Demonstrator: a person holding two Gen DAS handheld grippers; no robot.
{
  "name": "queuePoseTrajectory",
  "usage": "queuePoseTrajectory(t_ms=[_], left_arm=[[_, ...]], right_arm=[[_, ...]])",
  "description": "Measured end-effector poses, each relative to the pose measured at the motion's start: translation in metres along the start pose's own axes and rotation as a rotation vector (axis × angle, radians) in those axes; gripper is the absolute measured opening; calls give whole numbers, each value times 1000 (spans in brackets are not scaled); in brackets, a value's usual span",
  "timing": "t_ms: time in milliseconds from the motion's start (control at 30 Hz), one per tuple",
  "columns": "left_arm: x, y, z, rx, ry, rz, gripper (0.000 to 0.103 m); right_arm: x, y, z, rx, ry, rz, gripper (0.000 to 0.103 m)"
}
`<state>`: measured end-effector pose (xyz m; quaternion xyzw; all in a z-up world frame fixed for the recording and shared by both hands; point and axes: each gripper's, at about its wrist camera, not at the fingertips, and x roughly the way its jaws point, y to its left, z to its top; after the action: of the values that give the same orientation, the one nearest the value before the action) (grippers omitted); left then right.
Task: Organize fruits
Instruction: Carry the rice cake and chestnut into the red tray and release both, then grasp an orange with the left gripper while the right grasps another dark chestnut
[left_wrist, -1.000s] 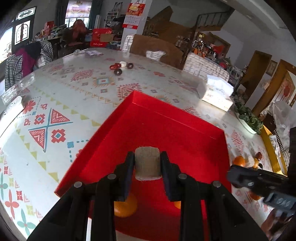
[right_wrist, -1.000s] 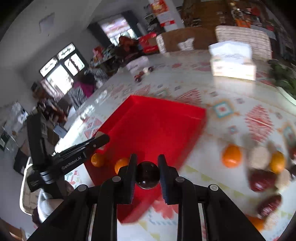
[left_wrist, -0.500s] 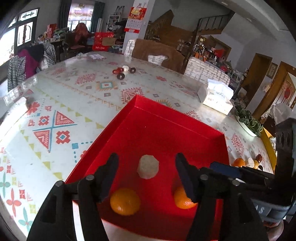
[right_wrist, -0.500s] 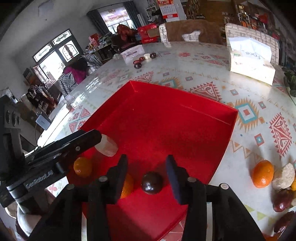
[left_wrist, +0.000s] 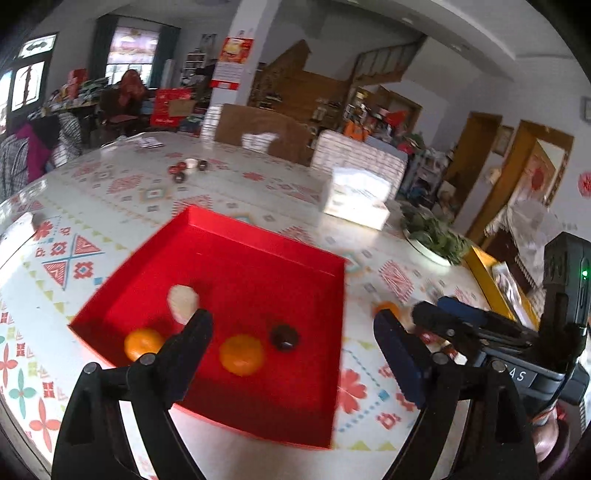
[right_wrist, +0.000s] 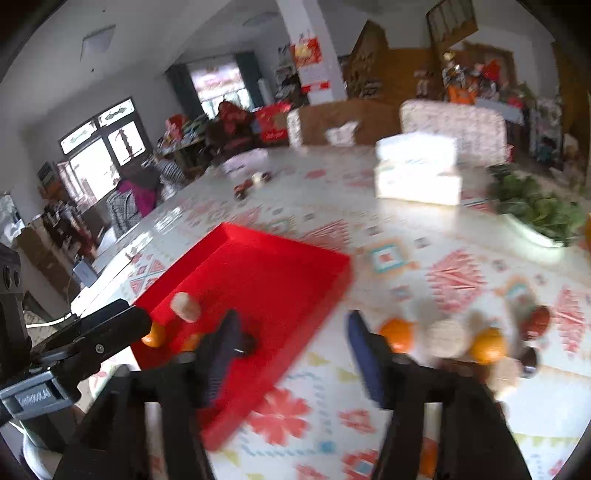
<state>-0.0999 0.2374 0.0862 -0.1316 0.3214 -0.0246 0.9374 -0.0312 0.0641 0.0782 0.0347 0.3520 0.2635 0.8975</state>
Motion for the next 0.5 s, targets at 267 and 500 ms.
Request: queuePoseTrajectory(t_ms=[267, 500], left_arm=[[10, -51, -12, 47, 67, -90, 88], [15, -79, -22, 65, 94, -108, 88]], right_arm=[[-46, -92, -22, 121, 53, -152, 74], [-81, -178, -27, 307, -8, -174, 73]])
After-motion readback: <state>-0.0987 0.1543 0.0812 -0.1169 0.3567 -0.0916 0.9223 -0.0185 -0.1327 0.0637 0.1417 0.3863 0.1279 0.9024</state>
